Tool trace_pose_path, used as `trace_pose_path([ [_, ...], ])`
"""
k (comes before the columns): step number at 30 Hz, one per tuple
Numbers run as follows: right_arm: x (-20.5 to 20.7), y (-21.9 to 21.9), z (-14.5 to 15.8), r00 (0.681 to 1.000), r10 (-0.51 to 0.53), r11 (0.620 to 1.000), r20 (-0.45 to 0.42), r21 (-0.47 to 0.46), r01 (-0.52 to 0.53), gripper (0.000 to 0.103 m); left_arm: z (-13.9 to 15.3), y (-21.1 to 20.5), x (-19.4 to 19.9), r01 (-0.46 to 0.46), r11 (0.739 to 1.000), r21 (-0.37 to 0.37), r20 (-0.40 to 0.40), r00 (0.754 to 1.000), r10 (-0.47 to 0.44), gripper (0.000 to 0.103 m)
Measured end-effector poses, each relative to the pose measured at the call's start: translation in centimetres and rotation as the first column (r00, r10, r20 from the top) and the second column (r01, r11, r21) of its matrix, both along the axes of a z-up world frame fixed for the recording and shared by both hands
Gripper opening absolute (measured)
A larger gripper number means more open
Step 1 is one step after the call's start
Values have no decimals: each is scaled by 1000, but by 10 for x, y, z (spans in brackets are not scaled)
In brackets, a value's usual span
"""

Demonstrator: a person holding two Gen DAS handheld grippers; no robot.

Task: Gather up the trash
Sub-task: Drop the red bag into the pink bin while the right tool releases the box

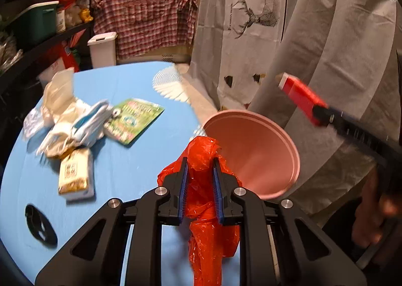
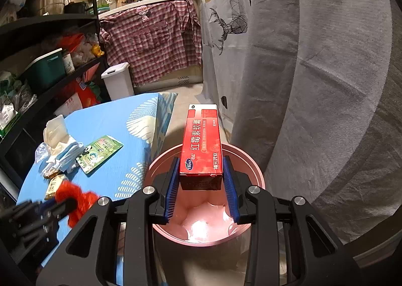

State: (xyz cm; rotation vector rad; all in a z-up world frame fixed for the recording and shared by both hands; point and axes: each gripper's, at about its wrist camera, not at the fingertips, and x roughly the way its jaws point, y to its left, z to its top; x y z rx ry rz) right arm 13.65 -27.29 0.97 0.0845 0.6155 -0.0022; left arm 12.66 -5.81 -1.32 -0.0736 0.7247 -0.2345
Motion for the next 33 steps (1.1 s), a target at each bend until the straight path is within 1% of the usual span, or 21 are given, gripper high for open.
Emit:
trace_pose_path([
  [5, 3, -2, -2, 1000, -7, 1000, -11, 6, 7, 34, 19, -23, 29, 38, 999, -7, 36, 999, -37, 18],
  [9, 5, -3, -5, 1000, -11, 1000, -19, 8, 12, 34, 27, -41, 52, 77, 997, -14, 52, 996, -76, 18],
  [16, 13, -3, -11, 999, -15, 1000, -41, 3, 15, 34, 23, -64, 85, 124, 992, -31, 40, 992, -122, 18],
  [18, 16, -2, -14, 999, -14, 1000, -50, -3, 14, 35, 22, -68, 93, 142, 989, -38, 35, 989, -141, 19],
  [19, 18, -2, -14, 998, -12, 1000, -54, -5, 12, 35, 21, -71, 98, 153, 987, -40, 28, 988, -152, 23],
  [20, 20, -1, -16, 998, -12, 1000, -62, -10, 11, 36, 20, -72, 101, 159, 987, -39, 22, 987, -158, 30],
  [21, 22, -1, -16, 998, -11, 1000, -66, -13, 10, 46, 20, -72, 104, 159, 986, -40, 18, 987, -159, 37],
  [22, 23, -1, -16, 998, -18, 1000, -67, -17, 17, 50, 20, -71, 105, 160, 986, -46, 19, 987, -159, 45],
  [23, 22, -1, -15, 998, -25, 1000, -62, -18, 24, 52, 21, -68, 106, 158, 986, -53, 23, 987, -157, 45],
  [28, 22, -3, -15, 998, -35, 999, -52, -14, 35, 52, 28, -50, 100, 137, 988, -66, 33, 990, -135, 44],
  [31, 19, -1, -13, 999, -32, 999, -34, -23, 31, 52, 35, -36, 90, 117, 991, -59, 44, 992, -114, 35],
  [33, 17, 0, -11, 999, -28, 999, -20, -23, 28, 52, 41, -25, 84, 103, 993, -58, 55, 994, -100, 33],
])
